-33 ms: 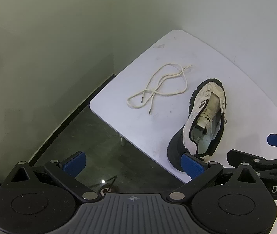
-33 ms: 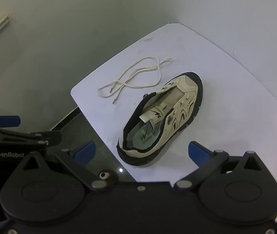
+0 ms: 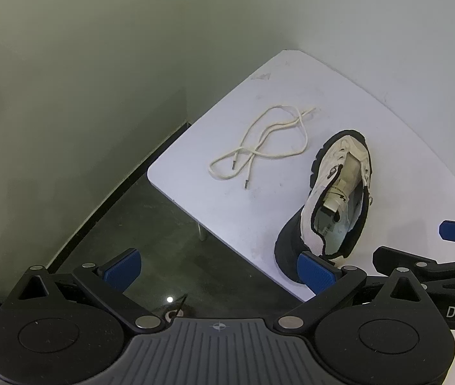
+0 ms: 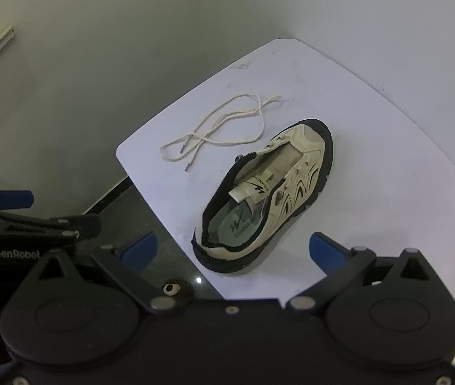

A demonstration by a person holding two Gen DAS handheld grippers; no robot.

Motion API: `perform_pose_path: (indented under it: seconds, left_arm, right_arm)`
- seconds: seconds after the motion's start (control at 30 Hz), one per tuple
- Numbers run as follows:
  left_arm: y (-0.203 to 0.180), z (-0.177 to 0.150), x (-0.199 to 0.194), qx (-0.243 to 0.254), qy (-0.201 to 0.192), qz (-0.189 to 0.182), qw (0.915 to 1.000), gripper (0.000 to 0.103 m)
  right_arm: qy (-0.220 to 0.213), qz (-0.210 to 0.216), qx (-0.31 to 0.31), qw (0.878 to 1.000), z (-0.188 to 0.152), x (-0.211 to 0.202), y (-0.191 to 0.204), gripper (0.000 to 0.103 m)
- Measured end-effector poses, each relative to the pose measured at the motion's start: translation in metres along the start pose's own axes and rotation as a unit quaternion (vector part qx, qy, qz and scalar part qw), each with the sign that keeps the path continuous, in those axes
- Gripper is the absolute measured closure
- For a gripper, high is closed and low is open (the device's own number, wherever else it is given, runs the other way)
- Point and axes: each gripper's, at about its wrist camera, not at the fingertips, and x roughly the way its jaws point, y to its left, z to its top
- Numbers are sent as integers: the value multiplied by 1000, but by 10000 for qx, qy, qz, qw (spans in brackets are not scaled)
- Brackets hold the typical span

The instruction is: Lace up shoes with both hands

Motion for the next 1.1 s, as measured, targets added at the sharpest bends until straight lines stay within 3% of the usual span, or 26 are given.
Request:
perform_pose_path:
  seconds: [0.33, 1.1]
  left_arm:
    - [0, -2, 0, -33, -36, -63, 10000, 0]
    - [1, -3, -3, -76, -162, -70, 9998, 0]
  right_arm:
    - [23, -28, -54, 10000, 8, 2, 18, 1]
    - [-122, -61, -57, 9999, -1, -6, 1, 1]
